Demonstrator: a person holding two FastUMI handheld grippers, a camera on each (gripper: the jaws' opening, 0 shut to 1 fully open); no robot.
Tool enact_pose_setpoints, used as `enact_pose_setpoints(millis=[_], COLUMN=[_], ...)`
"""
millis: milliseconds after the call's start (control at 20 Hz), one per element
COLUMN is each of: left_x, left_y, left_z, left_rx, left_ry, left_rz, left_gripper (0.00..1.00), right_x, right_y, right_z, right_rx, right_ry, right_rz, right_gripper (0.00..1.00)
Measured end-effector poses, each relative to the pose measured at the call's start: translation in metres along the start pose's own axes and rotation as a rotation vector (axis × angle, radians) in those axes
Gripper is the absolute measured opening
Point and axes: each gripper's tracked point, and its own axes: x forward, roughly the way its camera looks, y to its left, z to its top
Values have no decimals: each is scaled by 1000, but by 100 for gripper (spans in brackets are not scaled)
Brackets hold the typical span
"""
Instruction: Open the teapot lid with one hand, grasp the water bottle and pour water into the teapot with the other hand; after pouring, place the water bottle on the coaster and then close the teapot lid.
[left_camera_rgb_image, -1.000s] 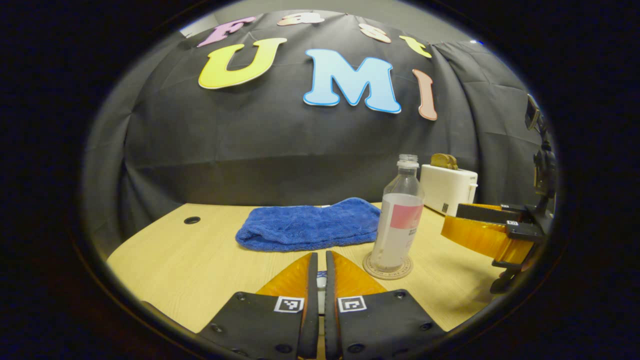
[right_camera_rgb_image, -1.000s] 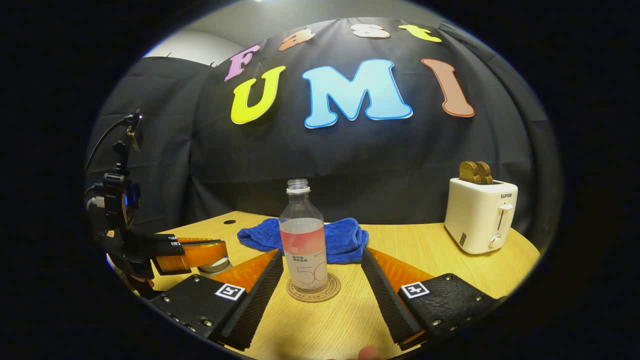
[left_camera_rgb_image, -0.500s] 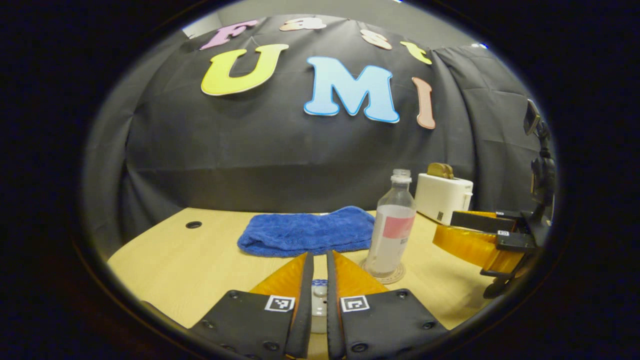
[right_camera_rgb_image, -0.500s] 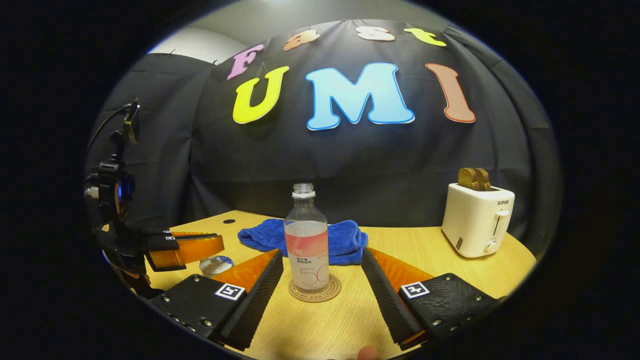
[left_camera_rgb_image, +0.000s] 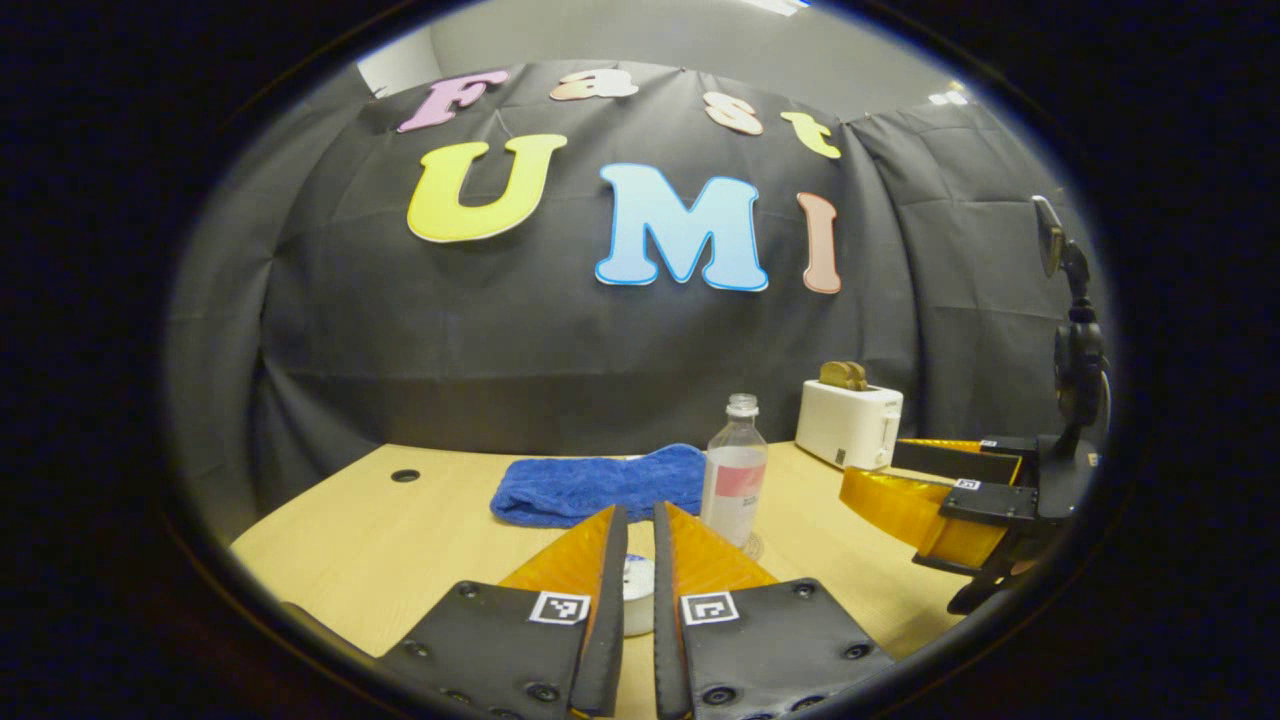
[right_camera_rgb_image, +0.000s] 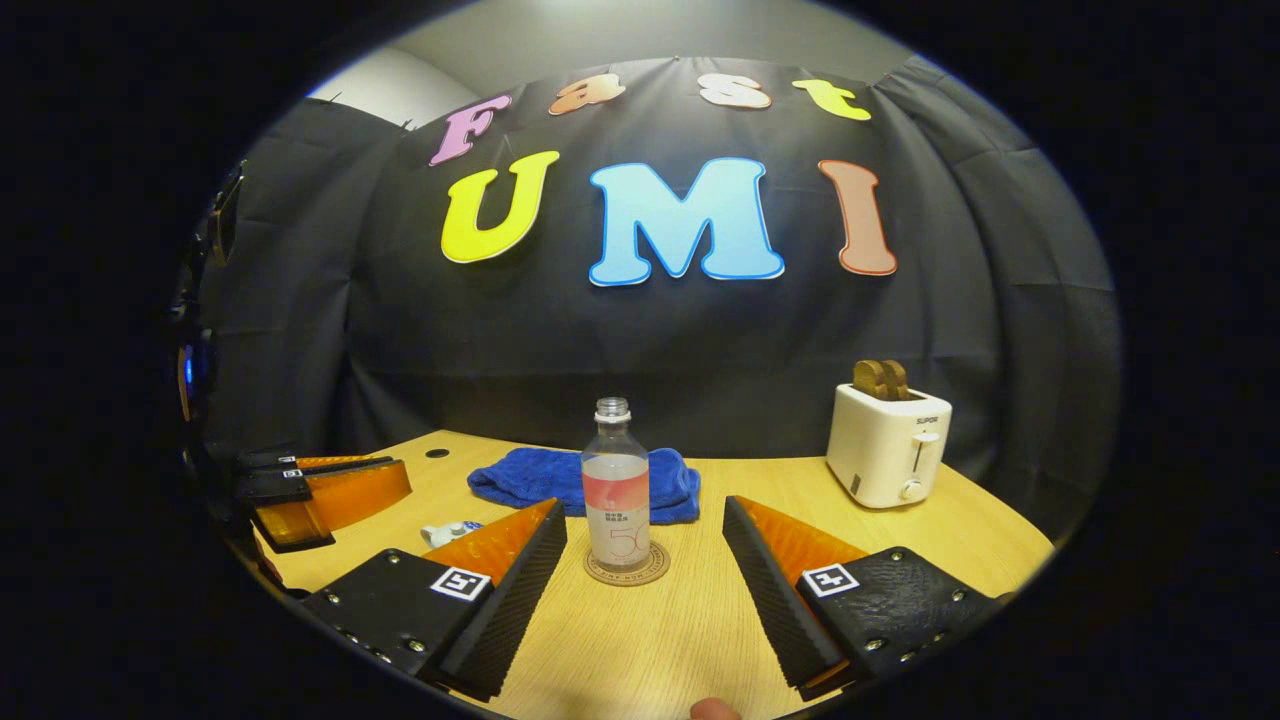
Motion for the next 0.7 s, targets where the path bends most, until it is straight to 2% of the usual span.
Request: enact_pose_setpoints(millis=[300,700], left_x=[-38,-55], left_y=[-11,-8], left_z=[-14,-7], left_rx=[-16,-37], left_ry=[6,-20], left_rz=[-5,8], left_gripper=[16,16], right_x=[-37,-50], right_y=[8,6], right_z=[-2,-3], right_rx=[-5,10], right_ry=[-32,-49], right_rz=[-45,-73], right_gripper=[98,98])
